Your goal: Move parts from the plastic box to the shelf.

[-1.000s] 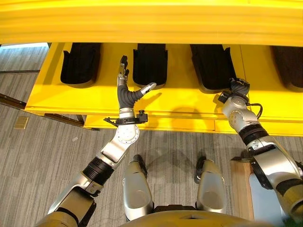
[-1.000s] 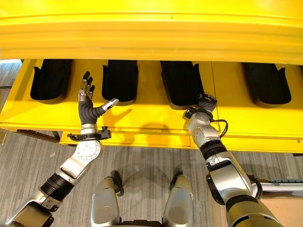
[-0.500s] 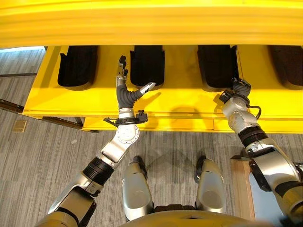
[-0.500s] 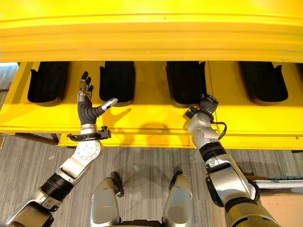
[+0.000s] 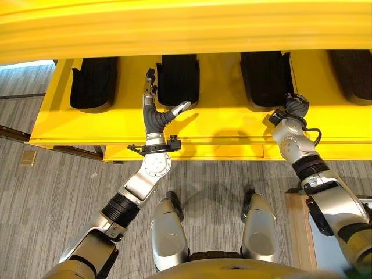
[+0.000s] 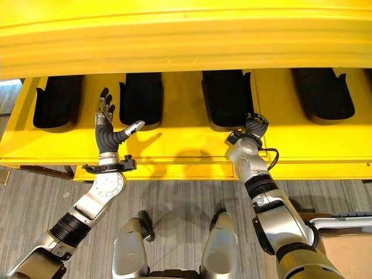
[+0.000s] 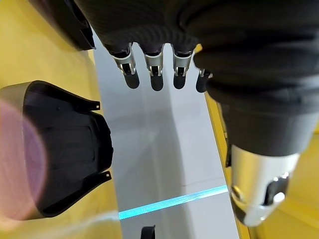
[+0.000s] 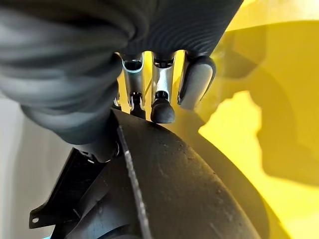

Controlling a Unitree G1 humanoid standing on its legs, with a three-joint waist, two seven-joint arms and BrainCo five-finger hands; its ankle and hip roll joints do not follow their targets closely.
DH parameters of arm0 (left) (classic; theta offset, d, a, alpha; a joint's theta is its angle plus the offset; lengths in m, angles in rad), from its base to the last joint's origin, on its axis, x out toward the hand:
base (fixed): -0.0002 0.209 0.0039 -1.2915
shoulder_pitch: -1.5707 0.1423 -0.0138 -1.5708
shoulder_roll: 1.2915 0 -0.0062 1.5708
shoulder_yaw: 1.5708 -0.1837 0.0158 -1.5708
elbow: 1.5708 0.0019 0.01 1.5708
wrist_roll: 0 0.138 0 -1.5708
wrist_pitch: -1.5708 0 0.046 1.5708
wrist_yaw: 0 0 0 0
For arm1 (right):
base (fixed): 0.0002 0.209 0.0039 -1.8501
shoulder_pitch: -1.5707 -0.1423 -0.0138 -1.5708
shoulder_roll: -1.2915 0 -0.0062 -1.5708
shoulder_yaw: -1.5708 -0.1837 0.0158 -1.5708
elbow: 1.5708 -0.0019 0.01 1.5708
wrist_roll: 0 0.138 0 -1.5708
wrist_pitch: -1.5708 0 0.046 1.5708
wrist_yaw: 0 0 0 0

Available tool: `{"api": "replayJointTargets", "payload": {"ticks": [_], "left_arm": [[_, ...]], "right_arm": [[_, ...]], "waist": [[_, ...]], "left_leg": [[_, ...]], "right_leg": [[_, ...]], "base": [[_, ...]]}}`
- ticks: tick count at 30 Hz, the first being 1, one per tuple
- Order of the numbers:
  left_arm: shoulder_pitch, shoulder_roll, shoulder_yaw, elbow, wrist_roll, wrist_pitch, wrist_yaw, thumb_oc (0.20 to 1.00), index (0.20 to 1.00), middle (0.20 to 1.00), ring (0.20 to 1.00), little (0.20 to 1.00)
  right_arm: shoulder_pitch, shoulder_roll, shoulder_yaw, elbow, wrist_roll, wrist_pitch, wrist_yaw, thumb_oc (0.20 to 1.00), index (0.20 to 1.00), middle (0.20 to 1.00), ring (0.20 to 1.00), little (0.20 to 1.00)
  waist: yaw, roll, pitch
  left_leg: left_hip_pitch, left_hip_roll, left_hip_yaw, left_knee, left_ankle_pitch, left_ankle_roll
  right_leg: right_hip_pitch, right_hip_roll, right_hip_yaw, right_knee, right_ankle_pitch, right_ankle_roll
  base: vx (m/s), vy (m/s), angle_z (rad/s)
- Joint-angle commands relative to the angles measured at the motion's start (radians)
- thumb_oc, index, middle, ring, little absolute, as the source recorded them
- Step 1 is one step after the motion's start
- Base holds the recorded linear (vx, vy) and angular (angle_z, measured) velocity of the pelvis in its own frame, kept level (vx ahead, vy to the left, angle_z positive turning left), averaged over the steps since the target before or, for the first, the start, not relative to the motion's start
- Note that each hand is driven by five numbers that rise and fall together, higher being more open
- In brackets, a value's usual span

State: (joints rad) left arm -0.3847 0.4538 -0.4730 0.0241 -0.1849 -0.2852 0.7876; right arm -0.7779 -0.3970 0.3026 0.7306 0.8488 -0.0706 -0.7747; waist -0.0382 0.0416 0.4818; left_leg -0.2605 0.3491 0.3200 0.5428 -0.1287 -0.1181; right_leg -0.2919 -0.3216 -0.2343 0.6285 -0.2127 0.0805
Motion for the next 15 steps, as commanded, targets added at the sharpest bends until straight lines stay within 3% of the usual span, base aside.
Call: {"api": "replayJointTargets", "payload": {"ticks": [1, 5, 15], "left_arm": [[-0.023, 0.000, -0.003, -0.137, 0.014, -0.024, -0.011, 1.000, 1.000, 1.000, 1.000, 1.000], [-0.019, 0.004, -0.004, -0.141, 0.012, -0.020, -0.012, 1.000, 1.000, 1.000, 1.000, 1.000], [-0.010, 0.001, -0.004, -0.140, 0.017, -0.018, -0.018, 1.000, 1.000, 1.000, 1.000, 1.000]], "right_arm": [[0.093, 0.058, -0.014, 0.068, 0.060, 0.055, -0.005, 1.000, 1.000, 1.000, 1.000, 1.000], [0.089, 0.053, -0.008, 0.072, 0.049, 0.057, 0.000, 1.000, 1.000, 1.000, 1.000, 1.000], [0.121, 0.091, -0.034, 0.051, 0.262, 0.013, 0.037, 1.000, 1.000, 1.000, 1.000, 1.000]], "waist": [[0.035, 0.020, 0.038], [0.037, 0.019, 0.038], [0.038, 0.014, 0.038]], "left_leg": [[0.042, -0.053, 0.063, -0.037, 0.002, 0.084], [0.043, -0.051, 0.062, -0.037, 0.002, 0.084], [0.054, -0.055, 0.065, -0.045, 0.002, 0.085]], "right_leg": [[0.046, 0.027, -0.070, 0.177, -0.121, -0.079], [0.047, 0.026, -0.073, 0.177, -0.120, -0.079], [0.052, 0.032, -0.070, 0.176, -0.120, -0.078]], "base": [[0.00, 0.000, 0.00], [0.00, 0.000, 0.00], [0.00, -0.001, 0.00]]}}
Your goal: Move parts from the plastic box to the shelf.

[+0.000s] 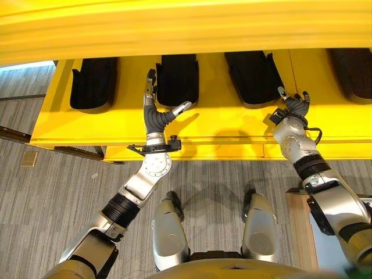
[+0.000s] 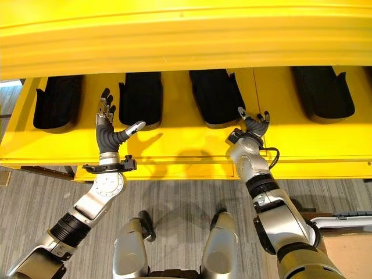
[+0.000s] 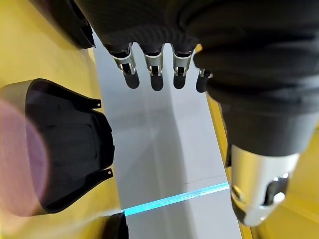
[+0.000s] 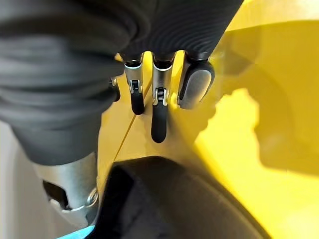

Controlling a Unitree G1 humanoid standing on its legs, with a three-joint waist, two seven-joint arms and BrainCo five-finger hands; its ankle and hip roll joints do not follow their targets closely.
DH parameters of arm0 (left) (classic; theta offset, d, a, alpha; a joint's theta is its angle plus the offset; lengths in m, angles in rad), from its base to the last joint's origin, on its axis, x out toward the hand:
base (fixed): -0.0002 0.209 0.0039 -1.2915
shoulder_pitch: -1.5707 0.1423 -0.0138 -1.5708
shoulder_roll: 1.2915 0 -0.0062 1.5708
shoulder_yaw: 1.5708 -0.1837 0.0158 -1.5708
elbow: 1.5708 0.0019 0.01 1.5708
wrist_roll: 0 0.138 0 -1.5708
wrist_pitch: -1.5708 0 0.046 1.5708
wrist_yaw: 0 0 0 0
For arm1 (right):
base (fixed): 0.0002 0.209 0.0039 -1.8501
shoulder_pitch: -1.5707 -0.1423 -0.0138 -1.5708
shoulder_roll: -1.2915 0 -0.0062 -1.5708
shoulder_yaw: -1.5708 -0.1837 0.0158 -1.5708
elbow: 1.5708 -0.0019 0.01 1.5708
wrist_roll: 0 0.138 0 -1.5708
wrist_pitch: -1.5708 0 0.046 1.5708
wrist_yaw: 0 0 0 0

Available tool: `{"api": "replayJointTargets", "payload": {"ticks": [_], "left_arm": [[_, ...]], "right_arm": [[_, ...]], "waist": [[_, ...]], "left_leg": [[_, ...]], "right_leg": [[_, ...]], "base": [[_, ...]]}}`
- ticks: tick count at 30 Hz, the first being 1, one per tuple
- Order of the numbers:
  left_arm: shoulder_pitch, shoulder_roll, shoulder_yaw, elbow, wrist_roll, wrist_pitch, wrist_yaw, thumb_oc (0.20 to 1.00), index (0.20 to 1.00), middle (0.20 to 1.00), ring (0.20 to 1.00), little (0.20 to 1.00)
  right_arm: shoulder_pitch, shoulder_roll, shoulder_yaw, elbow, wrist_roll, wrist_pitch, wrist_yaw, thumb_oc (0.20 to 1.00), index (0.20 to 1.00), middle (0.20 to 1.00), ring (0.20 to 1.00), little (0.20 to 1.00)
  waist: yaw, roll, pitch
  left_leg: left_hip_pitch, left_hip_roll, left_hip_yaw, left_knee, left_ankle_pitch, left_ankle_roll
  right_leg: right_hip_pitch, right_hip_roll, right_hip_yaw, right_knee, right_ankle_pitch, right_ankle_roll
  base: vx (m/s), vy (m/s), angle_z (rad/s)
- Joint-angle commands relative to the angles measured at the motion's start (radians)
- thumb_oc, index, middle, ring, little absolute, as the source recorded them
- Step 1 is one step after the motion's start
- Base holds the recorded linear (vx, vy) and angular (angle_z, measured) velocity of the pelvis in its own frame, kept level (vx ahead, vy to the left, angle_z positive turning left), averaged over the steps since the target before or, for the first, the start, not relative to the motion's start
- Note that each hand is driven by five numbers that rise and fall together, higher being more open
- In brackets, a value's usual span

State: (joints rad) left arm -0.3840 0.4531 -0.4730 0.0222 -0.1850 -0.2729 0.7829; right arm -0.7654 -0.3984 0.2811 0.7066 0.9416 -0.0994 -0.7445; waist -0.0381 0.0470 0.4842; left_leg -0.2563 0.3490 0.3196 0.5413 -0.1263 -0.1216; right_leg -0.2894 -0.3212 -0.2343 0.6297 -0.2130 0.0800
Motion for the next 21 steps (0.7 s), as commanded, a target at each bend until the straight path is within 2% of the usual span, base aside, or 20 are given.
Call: {"api": "replayJointTargets", "payload": {"ticks": [1, 6, 14, 17, 21], "left_arm": [[-0.010, 0.001, -0.005, -0.138, 0.019, -0.030, -0.012, 1.000, 1.000, 1.000, 1.000, 1.000], [-0.008, 0.000, -0.005, -0.140, 0.018, -0.027, -0.008, 1.000, 1.000, 1.000, 1.000, 1.000], [0.007, 0.000, 0.005, -0.160, 0.024, -0.018, -0.014, 1.000, 1.000, 1.000, 1.000, 1.000], [0.016, 0.000, 0.008, -0.172, 0.032, -0.019, -0.024, 1.000, 1.000, 1.000, 1.000, 1.000], [0.017, 0.004, 0.007, -0.171, 0.023, -0.020, -0.025, 1.000, 1.000, 1.000, 1.000, 1.000]], "right_arm": [[0.113, 0.097, -0.018, 0.074, 0.168, 0.033, 0.010, 1.000, 1.000, 1.000, 1.000, 1.000], [0.135, 0.107, -0.008, 0.041, 0.130, 0.028, 0.049, 1.000, 1.000, 1.000, 1.000, 1.000], [0.157, 0.093, 0.073, -0.045, -0.126, 0.078, 0.112, 1.000, 1.000, 1.000, 1.000, 1.000], [0.148, 0.082, 0.093, -0.057, -0.184, 0.072, 0.053, 1.000, 1.000, 1.000, 1.000, 1.000], [0.120, 0.063, 0.063, -0.027, -0.235, 0.030, -0.057, 1.000, 1.000, 1.000, 1.000, 1.000]], "waist": [[0.037, 0.008, 0.036], [0.035, 0.003, 0.036], [0.037, -0.002, 0.036], [0.041, -0.001, 0.036], [0.043, 0.005, 0.036]], "left_leg": [[0.052, -0.055, 0.065, -0.043, -0.001, 0.089], [0.059, -0.058, 0.067, -0.040, -0.008, 0.092], [0.057, -0.054, 0.062, -0.047, 0.001, 0.090], [0.056, -0.048, 0.061, -0.051, 0.007, 0.089], [0.052, -0.046, 0.056, -0.048, 0.007, 0.086]], "right_leg": [[0.052, 0.033, -0.070, 0.174, -0.120, -0.078], [0.060, 0.035, -0.069, 0.171, -0.119, -0.077], [0.065, 0.034, -0.074, 0.162, -0.115, -0.073], [0.068, 0.034, -0.078, 0.163, -0.117, -0.074], [0.073, 0.036, -0.081, 0.161, -0.117, -0.076]], "base": [[0.00, 0.000, 0.00], [0.00, 0.000, 0.00], [0.00, 0.000, 0.00], [0.00, 0.000, 0.00], [0.00, 0.000, 0.00]]}}
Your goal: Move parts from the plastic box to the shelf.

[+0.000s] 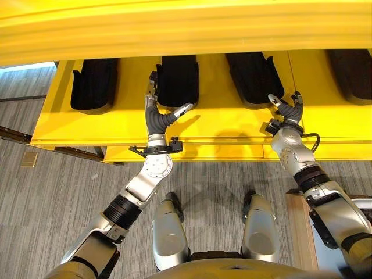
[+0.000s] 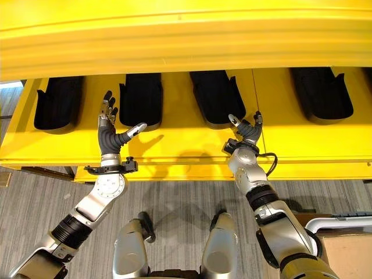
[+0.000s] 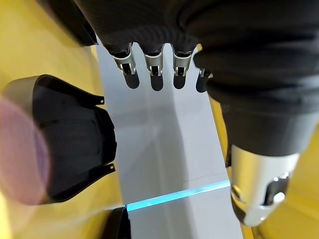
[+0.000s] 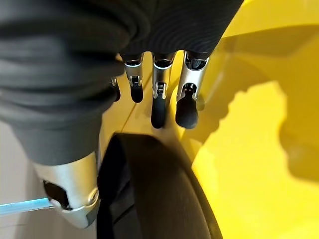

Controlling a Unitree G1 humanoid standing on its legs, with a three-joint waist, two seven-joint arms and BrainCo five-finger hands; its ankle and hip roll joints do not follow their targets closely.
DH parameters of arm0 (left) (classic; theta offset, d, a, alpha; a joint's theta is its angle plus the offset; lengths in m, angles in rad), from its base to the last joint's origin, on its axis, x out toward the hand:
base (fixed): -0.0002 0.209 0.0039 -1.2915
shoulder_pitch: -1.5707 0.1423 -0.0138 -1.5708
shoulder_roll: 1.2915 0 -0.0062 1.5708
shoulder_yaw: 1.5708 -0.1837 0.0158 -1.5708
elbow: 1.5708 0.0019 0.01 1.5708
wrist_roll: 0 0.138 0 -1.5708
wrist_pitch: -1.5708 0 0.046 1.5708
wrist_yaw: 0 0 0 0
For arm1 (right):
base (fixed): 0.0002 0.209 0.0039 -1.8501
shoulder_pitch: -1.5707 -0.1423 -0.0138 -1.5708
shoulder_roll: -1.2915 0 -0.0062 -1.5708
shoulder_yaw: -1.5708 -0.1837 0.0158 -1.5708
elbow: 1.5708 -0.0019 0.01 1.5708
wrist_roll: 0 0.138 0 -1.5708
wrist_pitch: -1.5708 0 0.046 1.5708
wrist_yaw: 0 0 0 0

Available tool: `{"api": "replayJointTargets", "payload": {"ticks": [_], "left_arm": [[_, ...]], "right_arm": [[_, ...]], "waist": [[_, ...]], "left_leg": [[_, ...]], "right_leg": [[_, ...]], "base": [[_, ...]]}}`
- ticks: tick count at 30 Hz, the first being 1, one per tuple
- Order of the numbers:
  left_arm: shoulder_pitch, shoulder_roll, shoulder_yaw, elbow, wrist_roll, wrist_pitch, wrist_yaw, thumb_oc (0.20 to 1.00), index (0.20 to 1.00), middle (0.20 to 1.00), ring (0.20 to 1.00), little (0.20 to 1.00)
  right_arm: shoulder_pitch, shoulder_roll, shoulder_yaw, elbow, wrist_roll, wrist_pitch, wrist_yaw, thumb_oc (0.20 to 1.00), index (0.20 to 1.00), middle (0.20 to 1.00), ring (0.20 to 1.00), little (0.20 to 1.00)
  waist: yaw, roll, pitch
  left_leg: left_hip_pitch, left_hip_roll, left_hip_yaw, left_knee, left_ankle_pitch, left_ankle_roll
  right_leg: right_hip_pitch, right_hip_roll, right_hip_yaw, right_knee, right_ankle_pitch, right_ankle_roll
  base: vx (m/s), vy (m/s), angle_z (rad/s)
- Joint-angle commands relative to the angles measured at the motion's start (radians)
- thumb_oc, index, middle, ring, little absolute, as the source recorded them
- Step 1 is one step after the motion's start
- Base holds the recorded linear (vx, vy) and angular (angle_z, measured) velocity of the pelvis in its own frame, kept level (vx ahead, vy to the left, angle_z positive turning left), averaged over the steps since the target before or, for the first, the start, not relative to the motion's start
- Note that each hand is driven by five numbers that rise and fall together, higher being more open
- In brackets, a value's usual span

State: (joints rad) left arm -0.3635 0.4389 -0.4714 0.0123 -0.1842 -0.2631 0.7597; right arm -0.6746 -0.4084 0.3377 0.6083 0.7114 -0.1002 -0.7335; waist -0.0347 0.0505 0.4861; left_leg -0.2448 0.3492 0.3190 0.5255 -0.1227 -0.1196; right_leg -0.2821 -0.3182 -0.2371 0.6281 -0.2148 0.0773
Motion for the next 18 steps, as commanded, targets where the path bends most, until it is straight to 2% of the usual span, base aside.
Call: {"api": "replayJointTargets", "payload": {"ticks": [1, 4, 11, 18], "left_arm": [[-0.004, 0.019, 0.004, -0.160, 0.021, -0.034, -0.002, 1.000, 1.000, 1.000, 1.000, 1.000], [-0.010, 0.023, -0.002, -0.160, 0.012, -0.030, -0.002, 1.000, 1.000, 1.000, 1.000, 1.000], [-0.014, 0.026, -0.008, -0.157, -0.006, -0.034, -0.031, 1.000, 1.000, 1.000, 1.000, 1.000], [-0.009, 0.031, -0.015, -0.154, -0.016, -0.041, -0.040, 1.000, 1.000, 1.000, 1.000, 1.000]], "right_arm": [[0.020, 0.067, -0.005, 0.079, -0.017, 0.029, -0.083, 1.000, 1.000, 1.000, 1.000, 1.000], [-0.009, 0.049, -0.038, 0.109, -0.059, 0.033, -0.096, 1.000, 1.000, 1.000, 1.000, 1.000], [-0.103, -0.014, -0.080, 0.215, -0.090, 0.076, -0.037, 1.000, 1.000, 1.000, 1.000, 1.000], [-0.150, -0.072, -0.079, 0.280, -0.115, 0.080, 0.014, 1.000, 1.000, 1.000, 1.000, 1.000]], "waist": [[0.040, 0.003, 0.034], [0.042, 0.009, 0.034], [0.059, 0.018, 0.034], [0.067, 0.018, 0.033]], "left_leg": [[0.040, -0.046, 0.056, -0.030, 0.002, 0.084], [0.040, -0.047, 0.053, -0.030, 0.001, 0.082], [0.045, -0.051, 0.041, -0.023, -0.002, 0.079], [0.047, -0.050, 0.035, -0.009, -0.011, 0.080]], "right_leg": [[0.065, 0.033, -0.077, 0.164, -0.116, -0.073], [0.066, 0.031, -0.079, 0.167, -0.118, -0.074], [0.082, 0.019, -0.092, 0.169, -0.120, -0.077], [0.088, 0.011, -0.099, 0.179, -0.126, -0.082]], "base": [[0.00, 0.000, 0.00], [0.00, 0.000, 0.00], [0.00, 0.000, 0.00], [0.00, 0.000, 0.00]]}}
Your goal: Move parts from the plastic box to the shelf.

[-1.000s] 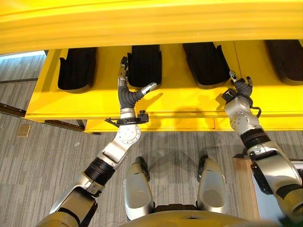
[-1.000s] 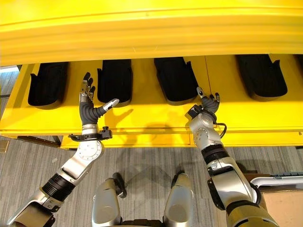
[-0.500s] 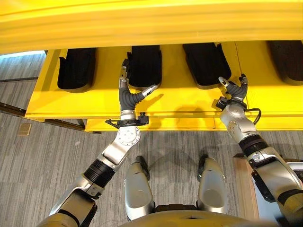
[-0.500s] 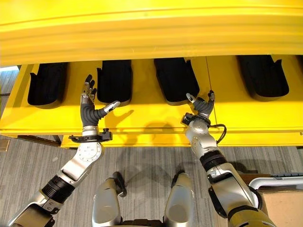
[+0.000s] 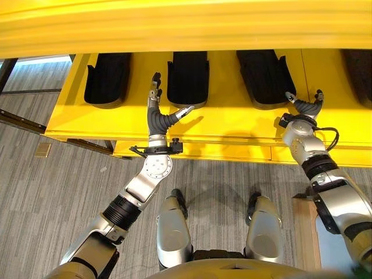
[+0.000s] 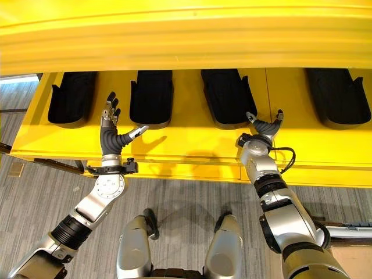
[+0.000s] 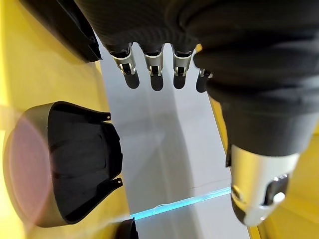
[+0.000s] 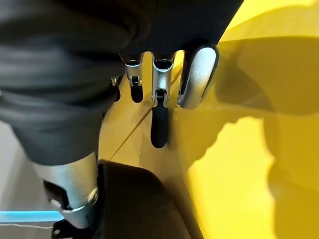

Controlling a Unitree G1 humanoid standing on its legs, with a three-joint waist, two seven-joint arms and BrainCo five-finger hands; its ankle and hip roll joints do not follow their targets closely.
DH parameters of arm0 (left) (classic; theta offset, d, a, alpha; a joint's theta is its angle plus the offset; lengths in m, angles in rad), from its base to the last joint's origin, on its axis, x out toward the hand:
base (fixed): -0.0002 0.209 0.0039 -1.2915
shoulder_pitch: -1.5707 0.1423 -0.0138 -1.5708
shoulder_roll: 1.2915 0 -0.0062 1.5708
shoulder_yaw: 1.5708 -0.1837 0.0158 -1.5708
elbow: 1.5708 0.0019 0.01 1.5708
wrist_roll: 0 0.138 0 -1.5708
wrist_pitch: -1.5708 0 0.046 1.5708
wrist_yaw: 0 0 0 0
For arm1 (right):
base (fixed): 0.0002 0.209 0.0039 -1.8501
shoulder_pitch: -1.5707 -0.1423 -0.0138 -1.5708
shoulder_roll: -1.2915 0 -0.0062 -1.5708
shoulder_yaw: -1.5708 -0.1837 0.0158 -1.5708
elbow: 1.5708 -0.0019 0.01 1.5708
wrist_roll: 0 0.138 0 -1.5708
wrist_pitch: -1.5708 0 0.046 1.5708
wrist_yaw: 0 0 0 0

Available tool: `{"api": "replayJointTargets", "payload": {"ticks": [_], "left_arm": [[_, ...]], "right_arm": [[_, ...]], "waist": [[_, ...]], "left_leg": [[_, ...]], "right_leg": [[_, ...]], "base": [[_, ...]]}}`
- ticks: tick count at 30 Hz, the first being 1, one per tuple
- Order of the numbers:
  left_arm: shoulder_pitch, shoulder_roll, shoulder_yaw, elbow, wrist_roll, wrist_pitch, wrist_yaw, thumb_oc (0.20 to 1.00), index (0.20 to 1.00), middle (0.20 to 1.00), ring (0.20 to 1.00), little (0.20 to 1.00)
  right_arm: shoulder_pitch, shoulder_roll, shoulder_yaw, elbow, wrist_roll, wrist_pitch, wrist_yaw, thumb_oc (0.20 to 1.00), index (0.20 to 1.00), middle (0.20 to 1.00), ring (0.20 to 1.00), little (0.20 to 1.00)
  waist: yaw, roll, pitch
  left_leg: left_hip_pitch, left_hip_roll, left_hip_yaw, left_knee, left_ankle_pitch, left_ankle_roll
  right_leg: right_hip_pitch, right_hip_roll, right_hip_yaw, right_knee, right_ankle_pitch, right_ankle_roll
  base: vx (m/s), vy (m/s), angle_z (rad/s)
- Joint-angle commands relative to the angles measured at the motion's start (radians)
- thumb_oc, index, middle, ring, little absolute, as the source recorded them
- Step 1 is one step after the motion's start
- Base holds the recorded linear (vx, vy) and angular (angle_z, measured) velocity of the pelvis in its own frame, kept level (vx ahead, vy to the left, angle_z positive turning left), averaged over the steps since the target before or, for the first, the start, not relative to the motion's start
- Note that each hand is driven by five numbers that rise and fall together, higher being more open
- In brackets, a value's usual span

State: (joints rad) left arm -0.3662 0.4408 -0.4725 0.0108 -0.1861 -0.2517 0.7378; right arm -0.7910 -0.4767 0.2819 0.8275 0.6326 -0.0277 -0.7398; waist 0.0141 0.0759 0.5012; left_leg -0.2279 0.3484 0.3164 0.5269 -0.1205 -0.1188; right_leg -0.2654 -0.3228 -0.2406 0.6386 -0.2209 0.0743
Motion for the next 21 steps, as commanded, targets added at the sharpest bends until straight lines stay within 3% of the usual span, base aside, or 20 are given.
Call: {"api": "replayJointTargets", "payload": {"ticks": [1, 10, 21], "left_arm": [[-0.007, 0.030, -0.015, -0.153, -0.017, -0.050, -0.020, 1.000, 1.000, 1.000, 1.000, 1.000], [0.009, 0.043, -0.034, -0.146, -0.023, -0.071, -0.025, 1.000, 1.000, 1.000, 1.000, 1.000], [0.027, 0.044, -0.043, -0.133, -0.024, -0.095, -0.044, 1.000, 1.000, 1.000, 1.000, 1.000]], "right_arm": [[-0.044, -0.013, -0.023, 0.069, -0.046, 0.012, 0.022, 1.000, 1.000, 1.000, 1.000, 1.000], [-0.159, -0.098, 0.021, 0.120, -0.145, 0.016, 0.063, 1.000, 1.000, 1.000, 1.000, 1.000], [-0.212, -0.113, 0.078, 0.121, -0.179, 0.023, 0.092, 1.000, 1.000, 1.000, 1.000, 1.000]], "waist": [[0.020, -0.007, 0.018], [0.039, -0.003, 0.018], [0.051, -0.001, 0.018]], "left_leg": [[0.030, -0.051, 0.037, -0.008, -0.016, 0.080], [0.033, -0.059, 0.028, 0.002, -0.030, 0.080], [0.029, -0.066, 0.018, 0.011, -0.039, 0.080]], "right_leg": [[0.070, 0.014, -0.096, 0.173, -0.121, -0.079], [0.071, 0.001, -0.108, 0.187, -0.128, -0.078], [0.063, -0.007, -0.109, 0.211, -0.142, -0.082]], "base": [[0.00, 0.000, 0.00], [0.01, -0.008, 0.03], [0.02, -0.013, 0.03]]}}
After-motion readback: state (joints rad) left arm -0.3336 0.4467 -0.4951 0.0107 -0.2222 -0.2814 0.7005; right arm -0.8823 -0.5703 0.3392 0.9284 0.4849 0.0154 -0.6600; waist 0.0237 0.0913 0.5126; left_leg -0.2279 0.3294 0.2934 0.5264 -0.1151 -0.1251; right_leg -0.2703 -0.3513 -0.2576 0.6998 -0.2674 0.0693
